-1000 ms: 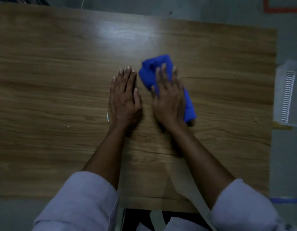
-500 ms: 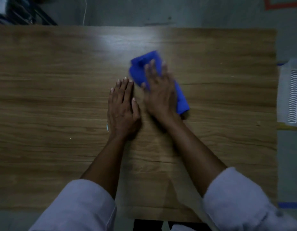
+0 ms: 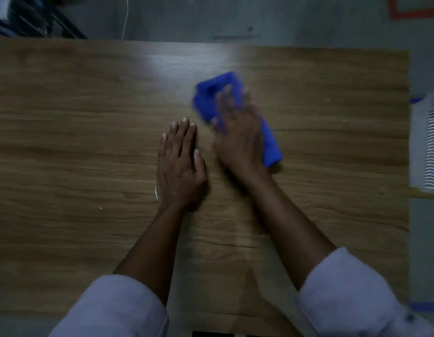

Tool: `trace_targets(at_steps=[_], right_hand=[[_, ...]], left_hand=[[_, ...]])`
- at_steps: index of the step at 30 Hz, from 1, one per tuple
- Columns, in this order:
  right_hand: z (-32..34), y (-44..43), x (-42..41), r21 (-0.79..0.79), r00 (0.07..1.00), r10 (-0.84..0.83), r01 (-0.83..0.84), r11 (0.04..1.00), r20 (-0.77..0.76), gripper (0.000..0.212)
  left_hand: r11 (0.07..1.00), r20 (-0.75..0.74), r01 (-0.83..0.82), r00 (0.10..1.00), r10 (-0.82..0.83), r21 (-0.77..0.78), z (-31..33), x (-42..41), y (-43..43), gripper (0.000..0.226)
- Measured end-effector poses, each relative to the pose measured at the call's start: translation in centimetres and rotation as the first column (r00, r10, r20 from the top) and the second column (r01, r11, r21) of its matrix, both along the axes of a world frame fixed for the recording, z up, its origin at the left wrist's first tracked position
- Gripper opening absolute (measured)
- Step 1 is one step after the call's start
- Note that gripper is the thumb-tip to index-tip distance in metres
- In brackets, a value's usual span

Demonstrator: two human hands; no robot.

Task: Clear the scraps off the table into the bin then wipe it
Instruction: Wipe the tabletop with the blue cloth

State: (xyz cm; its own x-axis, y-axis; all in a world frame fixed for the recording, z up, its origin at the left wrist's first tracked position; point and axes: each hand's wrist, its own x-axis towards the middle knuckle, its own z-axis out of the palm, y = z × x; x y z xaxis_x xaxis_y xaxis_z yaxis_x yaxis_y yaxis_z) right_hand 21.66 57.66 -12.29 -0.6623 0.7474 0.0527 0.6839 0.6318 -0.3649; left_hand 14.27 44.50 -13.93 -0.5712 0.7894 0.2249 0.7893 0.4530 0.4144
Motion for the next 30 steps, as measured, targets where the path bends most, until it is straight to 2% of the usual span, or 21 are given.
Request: trace_targets(at_steps=[1,2,3,5,7,9,11,12,14,15,16,17,18,21,24,25,27,29,30], right_hand=[[-0.4,-1.0,0.3,0.034,0.983,0.182,-0.182,0.983,0.006,0.057],[-0.8,-0.8,1.3,0.062,0.957,0.290,-0.290,0.955,0.009,0.057],[-1.2,0.6,2.6,0.065,0.950,0.311,-0.309,0.949,-0.010,0.057],[-1.5,4.6,5.0,0.056,0.988,0.147,-0.145,0.988,-0.043,0.056],[-1.1,8.5,5.4,0.070,0.994,-0.108,0.107,0.992,0.004,0.056],[-0.1,10.2,2.9,0.044,0.940,-0.339,0.337,0.940,0.045,0.057],[0.7,8.9,-1.1,-0.017,0.899,-0.434,0.436,0.900,0.054,0.058],[0.9,7.5,-2.8,-0.045,0.925,-0.377,0.379,0.924,0.038,0.058],[0.6,4.5,-4.5,-0.063,0.996,-0.081,0.079,0.995,-0.041,0.055],[0.1,3.4,-4.0,-0.040,0.993,0.101,-0.103,0.994,-0.057,0.055],[-0.4,3.0,-2.6,0.000,0.974,0.216,-0.217,0.976,-0.065,0.055],[-1.0,3.6,-0.9,0.013,0.967,0.242,-0.242,0.970,-0.082,0.056],[-1.4,4.9,1.0,0.007,0.977,0.189,-0.190,0.982,-0.100,0.058],[-1.5,9.9,4.3,0.040,0.989,-0.120,0.124,0.992,-0.087,0.055],[-0.3,12.3,0.6,0.006,0.916,-0.401,0.401,0.916,-0.032,0.055],[0.0,12.2,-1.3,-0.023,0.900,-0.435,0.435,0.900,-0.010,0.056],[0.4,10.9,-4.4,-0.086,0.954,-0.298,0.295,0.951,-0.025,0.056],[1.1,9.4,-4.8,-0.160,0.989,-0.039,0.016,0.987,-0.144,0.053],[1.6,9.2,-3.8,-0.186,0.974,0.004,-0.047,0.981,-0.225,0.051]], left_hand=[[1.000,-0.002,-0.001,1.000,0.001,0.007,-0.1,-0.1,0.0,0.052],[1.000,-0.003,-0.003,1.000,0.003,0.010,-0.1,-0.1,0.0,0.051],[1.000,-0.001,-0.004,1.000,0.004,0.007,-0.1,-0.1,0.0,0.052],[1.000,0.005,-0.003,1.000,0.003,0.001,0.1,0.0,0.1,0.055],[1.000,0.002,-0.002,1.000,0.002,0.000,0.3,0.0,0.2,0.056],[1.000,0.002,0.002,1.000,-0.002,-0.028,0.4,0.0,0.2,0.058],[0.996,-0.008,0.005,1.000,-0.005,-0.086,0.4,-0.1,0.2,0.061],[0.994,-0.019,0.003,1.000,-0.006,-0.112,0.5,0.0,0.2,0.062],[0.991,-0.038,0.004,0.999,-0.009,-0.131,0.5,0.1,0.3,0.063],[0.991,-0.041,0.003,0.999,-0.008,-0.136,0.5,0.1,0.3,0.064],[0.990,-0.040,0.000,0.999,-0.006,-0.142,0.5,0.1,0.3,0.064],[0.989,-0.037,-0.004,0.999,-0.002,-0.148,0.5,0.1,0.3,0.064],[0.988,-0.035,-0.006,0.999,0.001,-0.155,0.4,0.1,0.4,0.065],[0.987,-0.038,-0.011,0.999,0.005,-0.158,0.3,0.1,0.4,0.066],[0.987,-0.037,-0.015,0.999,0.010,-0.158,0.2,0.0,0.4,0.066],[0.987,-0.036,-0.018,0.999,0.012,-0.160,0.1,-0.1,0.4,0.066],[0.988,-0.034,-0.013,0.999,0.008,-0.153,0.2,-0.1,0.4,0.065],[0.990,-0.028,-0.008,1.000,0.004,-0.141,0.3,-0.1,0.3,0.065],[0.991,-0.022,-0.010,1.000,0.007,-0.136,0.4,-0.1,0.2,0.065]])
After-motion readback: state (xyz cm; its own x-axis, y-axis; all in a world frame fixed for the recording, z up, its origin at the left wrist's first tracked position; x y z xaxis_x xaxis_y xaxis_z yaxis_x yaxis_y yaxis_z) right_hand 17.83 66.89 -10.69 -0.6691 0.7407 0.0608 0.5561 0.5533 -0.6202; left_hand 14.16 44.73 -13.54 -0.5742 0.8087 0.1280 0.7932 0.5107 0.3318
